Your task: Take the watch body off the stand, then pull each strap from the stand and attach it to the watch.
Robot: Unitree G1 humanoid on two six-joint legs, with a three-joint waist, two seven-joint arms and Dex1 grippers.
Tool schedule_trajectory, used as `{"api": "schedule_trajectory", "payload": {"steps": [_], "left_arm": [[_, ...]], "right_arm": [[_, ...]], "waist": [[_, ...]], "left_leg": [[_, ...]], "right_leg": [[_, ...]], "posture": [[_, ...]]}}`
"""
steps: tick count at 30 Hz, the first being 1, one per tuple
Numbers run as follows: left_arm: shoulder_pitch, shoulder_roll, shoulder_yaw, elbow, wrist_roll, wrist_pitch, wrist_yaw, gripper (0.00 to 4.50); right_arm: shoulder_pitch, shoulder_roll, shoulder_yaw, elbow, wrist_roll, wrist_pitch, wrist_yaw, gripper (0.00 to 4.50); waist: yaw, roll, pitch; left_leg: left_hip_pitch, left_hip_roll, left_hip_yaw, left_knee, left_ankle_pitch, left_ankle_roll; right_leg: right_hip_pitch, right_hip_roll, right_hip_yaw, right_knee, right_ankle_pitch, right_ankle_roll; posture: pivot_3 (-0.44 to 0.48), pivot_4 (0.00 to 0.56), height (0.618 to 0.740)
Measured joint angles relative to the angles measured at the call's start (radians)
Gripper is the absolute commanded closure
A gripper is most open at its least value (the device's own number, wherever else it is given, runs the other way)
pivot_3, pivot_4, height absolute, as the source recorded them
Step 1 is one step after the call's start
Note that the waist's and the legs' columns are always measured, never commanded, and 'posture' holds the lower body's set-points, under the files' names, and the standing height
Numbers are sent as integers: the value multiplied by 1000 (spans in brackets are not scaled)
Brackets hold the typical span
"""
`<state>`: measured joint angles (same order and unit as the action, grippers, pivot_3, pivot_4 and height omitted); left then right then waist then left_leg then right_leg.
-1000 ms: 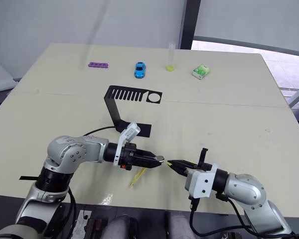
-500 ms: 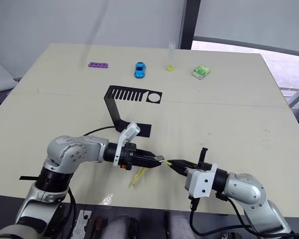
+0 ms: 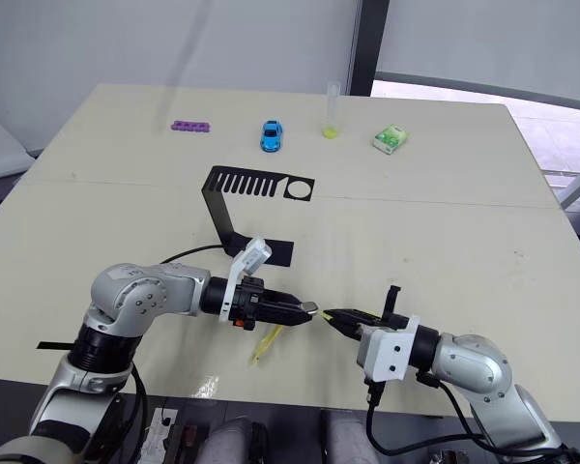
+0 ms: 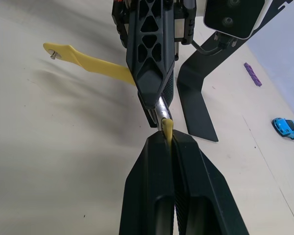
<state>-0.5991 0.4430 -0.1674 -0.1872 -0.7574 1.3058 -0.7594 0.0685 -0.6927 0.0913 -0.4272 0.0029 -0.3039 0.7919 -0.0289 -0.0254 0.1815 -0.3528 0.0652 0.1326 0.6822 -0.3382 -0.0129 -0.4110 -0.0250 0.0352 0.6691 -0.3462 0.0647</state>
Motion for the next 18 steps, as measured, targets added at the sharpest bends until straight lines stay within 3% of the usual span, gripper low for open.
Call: {"api": "schedule_trajectory", "payload": {"steps": [18], "left_arm": [[0,2,1,0,1,-5,5,2902]], "right_arm": [[-19,18,12,3,-24,16,0,4500]], "waist": [[0,0,0]], "left_leg": [[0,0,0,0,0,0]], "right_leg": [[0,0,0,0,0,0]], "posture": [[0,150,740]]}}
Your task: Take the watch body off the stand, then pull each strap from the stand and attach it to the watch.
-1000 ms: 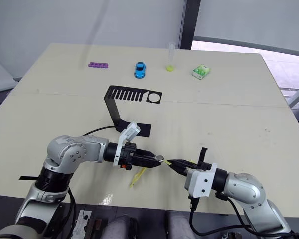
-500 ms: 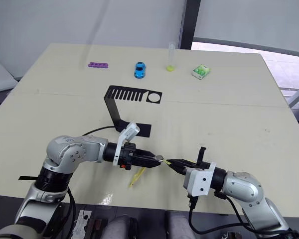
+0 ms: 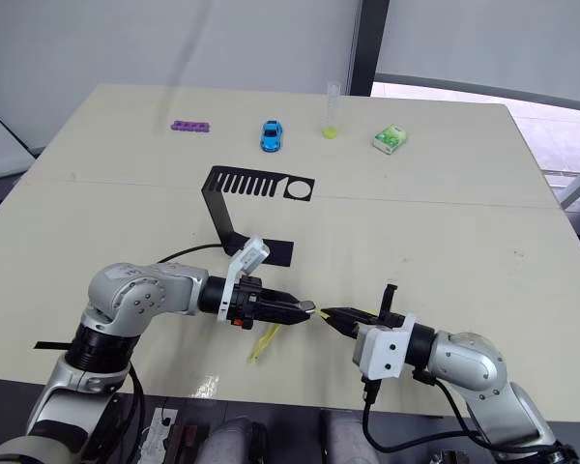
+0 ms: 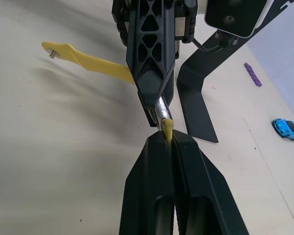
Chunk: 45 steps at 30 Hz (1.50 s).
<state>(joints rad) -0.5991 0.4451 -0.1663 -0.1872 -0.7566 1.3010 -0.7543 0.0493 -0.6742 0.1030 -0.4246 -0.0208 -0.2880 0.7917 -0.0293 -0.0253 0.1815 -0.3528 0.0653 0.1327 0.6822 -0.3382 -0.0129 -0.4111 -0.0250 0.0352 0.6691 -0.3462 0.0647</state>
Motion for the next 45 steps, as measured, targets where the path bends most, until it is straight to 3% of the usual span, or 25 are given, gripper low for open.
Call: {"api": "schedule_trajectory", "payload": {"steps": [45], "left_arm": [[0,-2,21,3,17,1,9,2902]], "right_arm": [[-68,48,32,27,-70,31,0,4500]], "waist": [[0,0,0]], "left_leg": [[0,0,0,0,0,0]], "right_leg": [[0,0,0,0,0,0]], "posture": [[0,150,740]]}}
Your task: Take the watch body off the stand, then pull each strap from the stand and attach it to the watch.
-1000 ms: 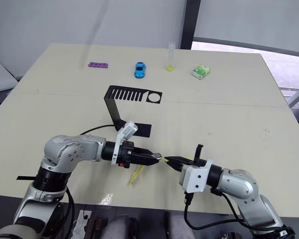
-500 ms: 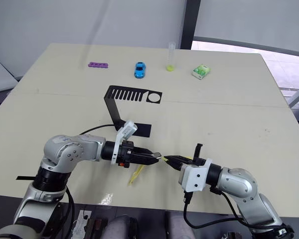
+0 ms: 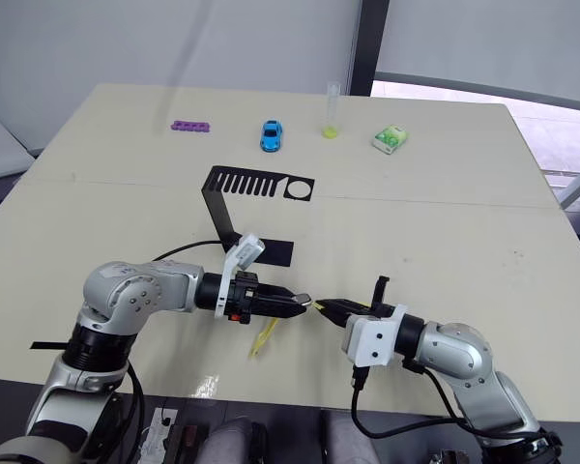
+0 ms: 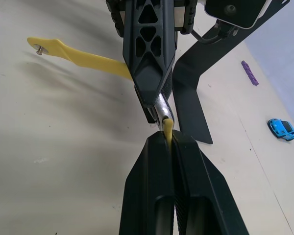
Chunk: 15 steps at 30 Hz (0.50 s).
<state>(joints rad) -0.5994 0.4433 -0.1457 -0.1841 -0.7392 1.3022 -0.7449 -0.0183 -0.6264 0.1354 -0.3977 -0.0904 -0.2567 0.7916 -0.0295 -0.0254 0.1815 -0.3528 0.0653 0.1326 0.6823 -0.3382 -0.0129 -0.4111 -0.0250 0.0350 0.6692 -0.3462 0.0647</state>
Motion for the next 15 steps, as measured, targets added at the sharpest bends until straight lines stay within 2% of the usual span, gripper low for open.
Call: {"api": "schedule_trajectory", "payload": {"steps": [15], "left_arm": [[0,-4,0,0,0,5,0,2902]], "right_arm": [[-14,7,12,1,-19,20,0,4500]], "waist": [[0,0,0]], "left_leg": [[0,0,0,0,0,0]], "right_leg": [[0,0,0,0,0,0]], "posture": [[0,150,740]]}}
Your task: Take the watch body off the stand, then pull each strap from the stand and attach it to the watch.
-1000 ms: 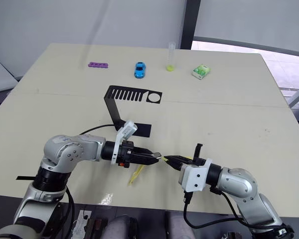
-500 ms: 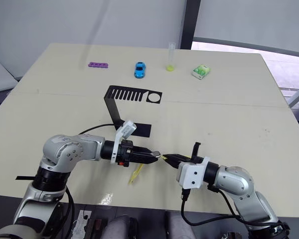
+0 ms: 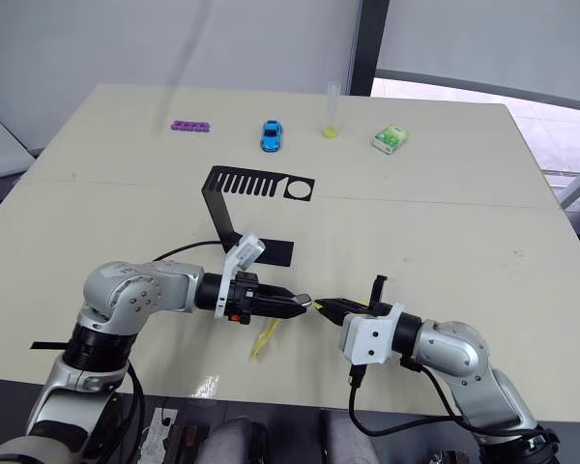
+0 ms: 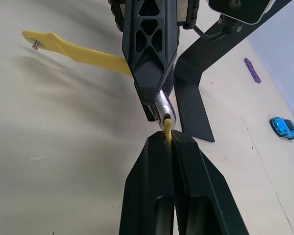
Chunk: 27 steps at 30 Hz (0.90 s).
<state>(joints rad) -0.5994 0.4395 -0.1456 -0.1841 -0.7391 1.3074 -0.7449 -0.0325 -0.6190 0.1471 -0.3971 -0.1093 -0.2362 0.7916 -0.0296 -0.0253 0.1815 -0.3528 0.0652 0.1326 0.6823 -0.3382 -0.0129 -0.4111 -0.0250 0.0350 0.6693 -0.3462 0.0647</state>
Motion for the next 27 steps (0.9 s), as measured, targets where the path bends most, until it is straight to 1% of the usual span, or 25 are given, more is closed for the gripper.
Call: {"api": "schedule_trajectory", "payload": {"steps": [27], "left_arm": [[-4,-8,0,0,18,-1,2,2902]], "right_arm": [[-28,18,13,0,-31,49,0,4500]], "waist": [[0,0,0]], "left_leg": [[0,0,0,0,0,0]], "right_leg": [[0,0,0,0,0,0]], "posture": [[0,150,740]]}}
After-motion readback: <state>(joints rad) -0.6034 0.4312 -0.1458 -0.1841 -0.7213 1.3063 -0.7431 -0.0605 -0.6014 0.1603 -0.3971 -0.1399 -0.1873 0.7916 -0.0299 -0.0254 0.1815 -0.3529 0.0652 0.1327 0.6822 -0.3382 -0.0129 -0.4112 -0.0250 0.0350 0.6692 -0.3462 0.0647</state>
